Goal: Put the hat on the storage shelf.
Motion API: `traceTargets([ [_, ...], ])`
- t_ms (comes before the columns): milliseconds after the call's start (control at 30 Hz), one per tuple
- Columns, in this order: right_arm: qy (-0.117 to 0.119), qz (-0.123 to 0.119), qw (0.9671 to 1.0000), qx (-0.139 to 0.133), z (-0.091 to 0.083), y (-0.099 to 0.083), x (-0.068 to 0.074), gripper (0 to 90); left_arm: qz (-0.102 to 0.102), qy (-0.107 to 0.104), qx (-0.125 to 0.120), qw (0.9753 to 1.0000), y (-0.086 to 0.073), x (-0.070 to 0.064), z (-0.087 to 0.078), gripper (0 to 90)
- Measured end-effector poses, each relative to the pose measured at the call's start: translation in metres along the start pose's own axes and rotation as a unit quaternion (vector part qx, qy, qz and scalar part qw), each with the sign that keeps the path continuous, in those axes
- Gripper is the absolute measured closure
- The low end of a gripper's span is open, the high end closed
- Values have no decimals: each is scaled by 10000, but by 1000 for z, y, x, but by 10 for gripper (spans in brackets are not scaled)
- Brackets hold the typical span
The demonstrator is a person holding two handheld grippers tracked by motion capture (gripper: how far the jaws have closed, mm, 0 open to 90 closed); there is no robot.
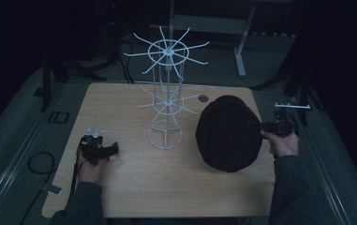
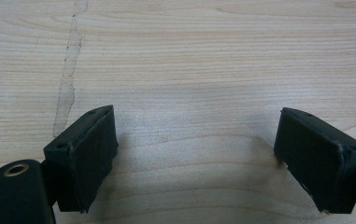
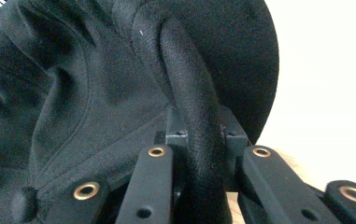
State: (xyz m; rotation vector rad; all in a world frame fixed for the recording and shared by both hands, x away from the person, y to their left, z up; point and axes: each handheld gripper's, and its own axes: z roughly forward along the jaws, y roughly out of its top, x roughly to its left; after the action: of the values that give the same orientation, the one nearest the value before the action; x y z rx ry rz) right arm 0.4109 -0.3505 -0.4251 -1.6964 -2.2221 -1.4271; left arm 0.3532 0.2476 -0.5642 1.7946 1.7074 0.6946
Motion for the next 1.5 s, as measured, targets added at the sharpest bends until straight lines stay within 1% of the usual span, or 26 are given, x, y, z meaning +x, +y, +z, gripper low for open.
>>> traceTargets([
  [300,-11,-48,10000,-36,-9,7,4,792,-1,0,0,10000,0,0,0,142],
  [533,-42,-121,9999,-56,-19,17,9,791,-8,0,-6,10000,0,0,0,142],
  [700,-15,-137,9999,-95,-25,23,12,791,-11,0,-7,10000,0,0,0,142],
  [733,-13,-150,9998,-108,-28,27,14,791,-12,0,-8,10000,0,0,0,142],
  [900,-32,-193,9998,-104,-32,32,20,791,-14,0,-10,10000,0,0,0,142],
  [933,-14,-207,9997,-114,-33,34,23,791,-16,-2,-11,10000,0,0,0,142],
  [1067,45,-239,9996,-124,-36,38,30,791,-14,-1,-9,10000,0,0,0,142],
  [1133,49,-254,9996,-130,-36,39,31,790,-14,-1,-9,10000,0,0,0,142],
  [1167,42,-277,9995,-123,-37,43,36,789,-17,-2,-9,10000,0,0,0,142],
  [1500,154,-340,9992,-130,-40,52,50,787,-15,-3,-6,10000,0,0,0,142],
])
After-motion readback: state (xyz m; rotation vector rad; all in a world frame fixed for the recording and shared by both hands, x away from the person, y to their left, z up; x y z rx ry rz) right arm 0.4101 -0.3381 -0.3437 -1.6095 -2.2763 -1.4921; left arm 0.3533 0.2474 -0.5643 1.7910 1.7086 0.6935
